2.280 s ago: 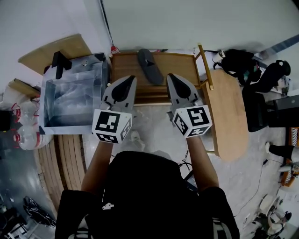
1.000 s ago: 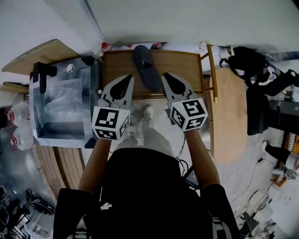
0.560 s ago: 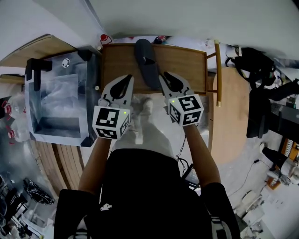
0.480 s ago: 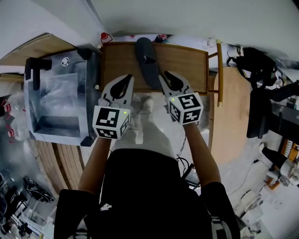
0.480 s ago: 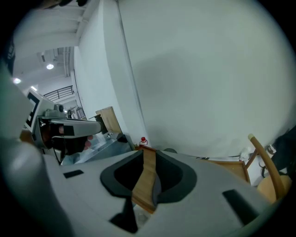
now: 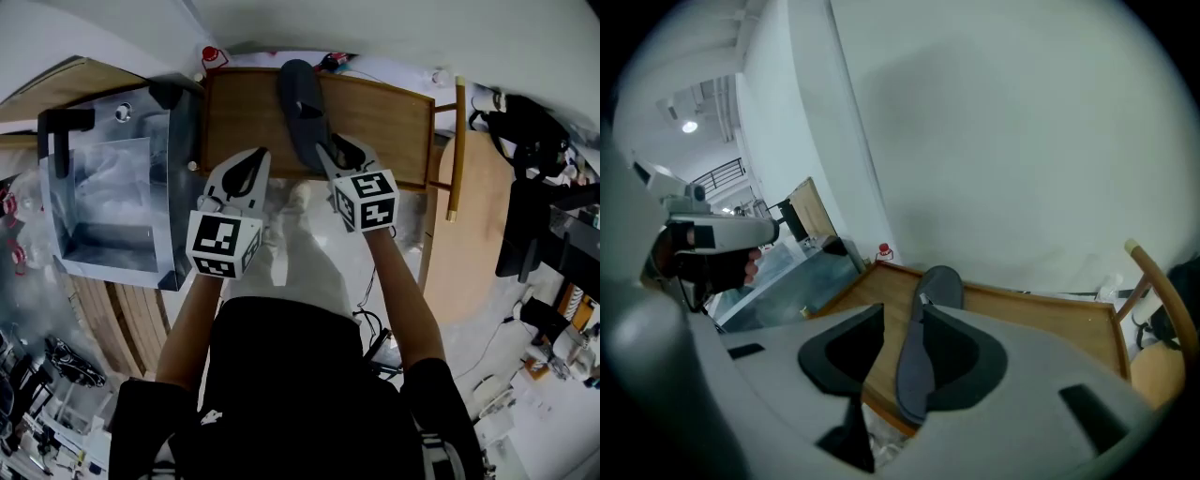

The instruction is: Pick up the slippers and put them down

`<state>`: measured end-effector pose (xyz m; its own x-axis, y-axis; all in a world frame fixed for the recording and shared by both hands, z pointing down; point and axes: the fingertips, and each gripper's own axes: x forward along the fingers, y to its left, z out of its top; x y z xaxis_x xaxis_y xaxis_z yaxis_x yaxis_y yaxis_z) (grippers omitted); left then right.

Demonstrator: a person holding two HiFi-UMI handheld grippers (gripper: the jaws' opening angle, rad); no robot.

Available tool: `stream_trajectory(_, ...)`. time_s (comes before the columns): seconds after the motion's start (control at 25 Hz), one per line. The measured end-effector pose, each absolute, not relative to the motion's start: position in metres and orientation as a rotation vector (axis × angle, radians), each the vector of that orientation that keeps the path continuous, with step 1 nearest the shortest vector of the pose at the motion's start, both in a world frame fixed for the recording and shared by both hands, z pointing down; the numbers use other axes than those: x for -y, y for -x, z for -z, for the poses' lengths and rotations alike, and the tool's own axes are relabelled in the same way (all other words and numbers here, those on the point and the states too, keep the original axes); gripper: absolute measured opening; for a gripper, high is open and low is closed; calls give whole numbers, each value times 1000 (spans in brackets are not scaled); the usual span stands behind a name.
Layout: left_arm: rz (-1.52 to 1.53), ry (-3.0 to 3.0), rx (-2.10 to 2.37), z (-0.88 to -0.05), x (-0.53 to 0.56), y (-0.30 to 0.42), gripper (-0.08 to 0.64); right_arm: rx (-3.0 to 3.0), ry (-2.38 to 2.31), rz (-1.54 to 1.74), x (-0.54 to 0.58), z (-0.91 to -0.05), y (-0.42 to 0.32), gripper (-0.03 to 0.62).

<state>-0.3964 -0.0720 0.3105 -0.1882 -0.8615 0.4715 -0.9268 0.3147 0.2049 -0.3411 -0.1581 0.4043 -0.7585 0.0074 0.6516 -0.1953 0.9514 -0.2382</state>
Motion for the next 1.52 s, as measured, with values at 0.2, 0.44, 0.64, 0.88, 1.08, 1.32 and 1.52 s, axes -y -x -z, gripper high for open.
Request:
stream_trajectory(0.2, -171, -1572, 2062, -323, 77, 399, 5, 2350, -116, -376, 165, -434, 346, 118)
stream_trajectory(0.44, -185, -1541, 2042, -342, 76, 405, 5, 2283, -107, -390, 173, -470, 355, 142)
stream_trajectory(0.64, -202, -1510, 2027, -357, 72, 414, 5, 2219, -118, -387, 178, -501, 360, 175)
stream_trajectory(0.88, -212, -1485, 2029, -369, 73, 422, 5, 2163, -135, -389, 181, -527, 362, 196)
stream_trajectory(1.08, -213, -1488, 2023, -373, 76, 419, 5, 2142, -153, -402, 181, -538, 360, 181)
stream_trajectory(1.32, -193, -1481, 2008, -375, 77, 414, 5, 2119, -162, -385, 179, -546, 357, 129)
stream_trajectory(1.52, -127, -1433, 2012, -375, 76, 418, 5, 2112, -165, -373, 180, -547, 357, 101)
